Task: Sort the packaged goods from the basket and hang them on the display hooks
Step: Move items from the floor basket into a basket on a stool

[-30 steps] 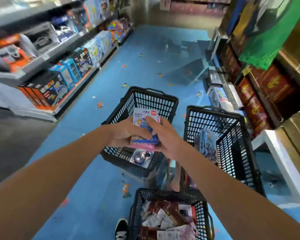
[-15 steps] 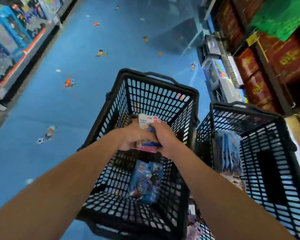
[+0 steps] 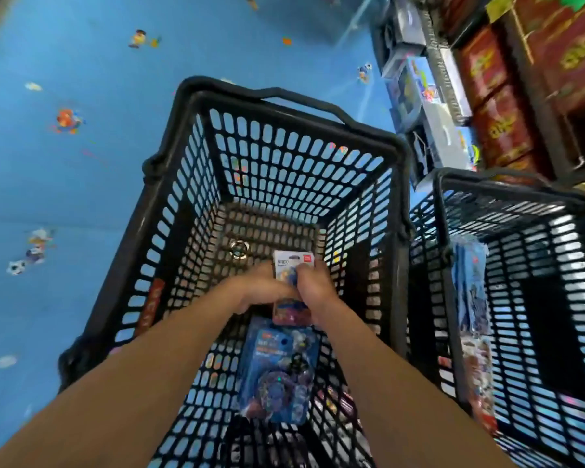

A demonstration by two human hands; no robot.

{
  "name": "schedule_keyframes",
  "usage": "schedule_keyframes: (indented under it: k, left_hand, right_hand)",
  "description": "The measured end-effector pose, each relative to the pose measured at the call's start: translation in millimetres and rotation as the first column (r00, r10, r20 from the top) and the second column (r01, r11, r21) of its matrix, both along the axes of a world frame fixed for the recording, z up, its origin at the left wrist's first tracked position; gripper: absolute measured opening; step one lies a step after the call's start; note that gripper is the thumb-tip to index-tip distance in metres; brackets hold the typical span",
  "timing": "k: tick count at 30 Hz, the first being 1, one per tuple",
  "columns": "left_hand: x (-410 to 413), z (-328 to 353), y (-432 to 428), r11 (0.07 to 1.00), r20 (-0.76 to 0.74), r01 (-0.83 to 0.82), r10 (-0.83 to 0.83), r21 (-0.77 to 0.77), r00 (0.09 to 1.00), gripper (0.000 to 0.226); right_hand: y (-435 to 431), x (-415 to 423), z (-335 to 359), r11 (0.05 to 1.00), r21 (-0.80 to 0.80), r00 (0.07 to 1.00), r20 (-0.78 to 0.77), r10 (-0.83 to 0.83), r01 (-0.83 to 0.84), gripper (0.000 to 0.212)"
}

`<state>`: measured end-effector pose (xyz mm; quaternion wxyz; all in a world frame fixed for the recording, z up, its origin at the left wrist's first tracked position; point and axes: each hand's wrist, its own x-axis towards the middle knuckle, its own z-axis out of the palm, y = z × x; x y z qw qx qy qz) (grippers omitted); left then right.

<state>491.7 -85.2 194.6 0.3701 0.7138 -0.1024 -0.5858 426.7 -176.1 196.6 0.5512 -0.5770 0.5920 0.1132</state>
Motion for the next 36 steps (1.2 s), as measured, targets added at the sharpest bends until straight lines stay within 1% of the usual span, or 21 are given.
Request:
schedule_keyframes:
  k: [2, 5, 7, 9, 11, 12, 13, 15, 17, 18, 19, 21, 22, 23, 25, 27, 29, 31, 32, 33, 36]
  left_hand:
    - [-4.1, -6.7, 1.4, 0.999, 0.061, 0.043, -0.044, 0.023, 0.997, 0.036]
    - [-10.1, -12.1, 3.4, 0.991, 0.083, 0.128, -0.131, 0.038, 0.988, 0.041]
    - [-10.5, -10.0, 6.1, 0.982, 0.103, 0.185, -0.189, 0.045, 0.977, 0.039]
    - [-9.3, -14.3, 8.0, 0.979, 0.125, 0.203, -0.205, 0.03, 0.971, 0.047]
    - [-8.6, -23.5, 11.2, 0.974, 0.167, 0.224, -0.224, 0.022, 0.96, 0.061]
    - [-8.6, -44.4, 13.5, 0.972, 0.188, 0.231, -0.233, 0.033, 0.954, 0.07]
    - [-9.2, -46.2, 13.9, 0.968, 0.204, 0.245, -0.249, 0.046, 0.947, 0.076]
    - [-11.6, -20.8, 15.1, 0.959, 0.227, 0.281, -0.281, 0.032, 0.932, 0.081]
    - [-14.7, -14.4, 16.0, 0.96, 0.211, 0.272, -0.281, 0.072, 0.936, 0.073]
    - [-15.0, -15.8, 15.9, 0.963, 0.201, 0.261, -0.269, 0.067, 0.942, 0.069]
    - [-15.8, -17.3, 15.8, 0.969, 0.172, 0.247, -0.247, 0.025, 0.954, 0.063]
    - [-16.4, -17.8, 14.9, 0.967, 0.186, 0.252, -0.242, -0.032, 0.952, 0.052]
    - [-15.9, -19.1, 13.6, 0.965, 0.193, 0.258, -0.245, -0.044, 0.95, 0.049]
    - [-15.4, -17.3, 12.1, 0.969, 0.159, 0.239, -0.227, -0.064, 0.961, 0.045]
    - [-13.5, -8.6, 12.6, 0.977, 0.135, 0.204, -0.194, -0.065, 0.972, 0.033]
    - [-10.2, -2.7, 14.9, 0.987, 0.158, 0.152, -0.141, -0.055, 0.977, 0.029]
    - [-5.6, 8.8, 18.6, 0.994, 0.176, 0.109, -0.103, -0.026, 0.979, 0.034]
    - [2.0, 7.9, 24.5, 0.997, 0.206, 0.076, -0.068, -0.034, 0.976, 0.063]
    - [5.8, 5.6, 27.9, 0.995, 0.235, 0.086, -0.074, -0.044, 0.969, 0.072]
    - [6.5, 15.4, 30.7, 0.994, 0.273, 0.104, -0.088, -0.044, 0.958, 0.07]
    - [0.8, 62.7, 36.9, 0.996, 0.35, 0.07, -0.046, -0.055, 0.936, 0.039]
  right_hand:
    - [0.1, -5.3, -15.6, 0.998, -0.049, 0.998, -0.051, 0.045, -0.047, 0.042]
    - [7.0, -7.6, 3.8, 0.977, -0.1, 0.977, -0.121, 0.174, -0.186, 0.037]
    - [7.7, -10.0, 8.9, 0.96, -0.118, 0.954, -0.189, 0.231, -0.255, 0.037]
    - [8.0, -11.3, 7.2, 0.929, -0.18, 0.924, -0.27, 0.269, -0.323, 0.04]
    - [14.1, -8.9, 8.9, 0.867, -0.264, 0.874, -0.371, 0.313, -0.423, 0.048]
    - [17.7, -7.3, 12.8, 0.83, -0.283, 0.838, -0.427, 0.34, -0.481, 0.053]
    - [20.0, -6.3, 13.6, 0.788, -0.286, 0.792, -0.483, 0.373, -0.546, 0.058]
    - [22.2, -5.1, 18.0, 0.69, -0.28, 0.692, -0.575, 0.436, -0.668, 0.06]
    - [22.3, -4.9, 22.2, 0.596, -0.311, 0.632, -0.622, 0.461, -0.74, 0.058]
    - [20.9, -5.2, 23.7, 0.577, -0.319, 0.624, -0.626, 0.468, -0.752, 0.06]
    - [18.8, -6.3, 24.5, 0.591, -0.322, 0.64, -0.607, 0.471, -0.74, 0.062]
    - [13.4, -7.5, 28.9, 0.647, -0.337, 0.707, -0.526, 0.473, -0.684, 0.064]
    - [9.9, -7.8, 32.4, 0.676, -0.345, 0.741, -0.481, 0.468, -0.651, 0.062]
    - [6.4, -8.2, 35.4, 0.702, -0.35, 0.771, -0.437, 0.462, -0.62, 0.057]
    - [0.6, -7.9, 41.0, 0.734, -0.353, 0.807, -0.371, 0.459, -0.58, 0.047]
    - [-1.5, -7.0, 48.3, 0.73, -0.363, 0.813, -0.328, 0.481, -0.579, 0.043]
    - [-1.5, -6.3, 55.2, 0.716, -0.382, 0.811, -0.287, 0.509, -0.585, 0.041]
    - [-0.5, -5.6, 63.6, 0.704, -0.395, 0.805, -0.229, 0.546, -0.59, 0.039]
    - [-0.3, -5.5, 68.6, 0.693, -0.401, 0.796, -0.201, 0.572, -0.599, 0.039]
    - [0.1, -5.5, 74.5, 0.676, -0.407, 0.779, -0.178, 0.601, -0.615, 0.038]
    - [1.0, -12.2, 94.1, 0.627, -0.43, 0.729, -0.119, 0.674, -0.65, 0.039]
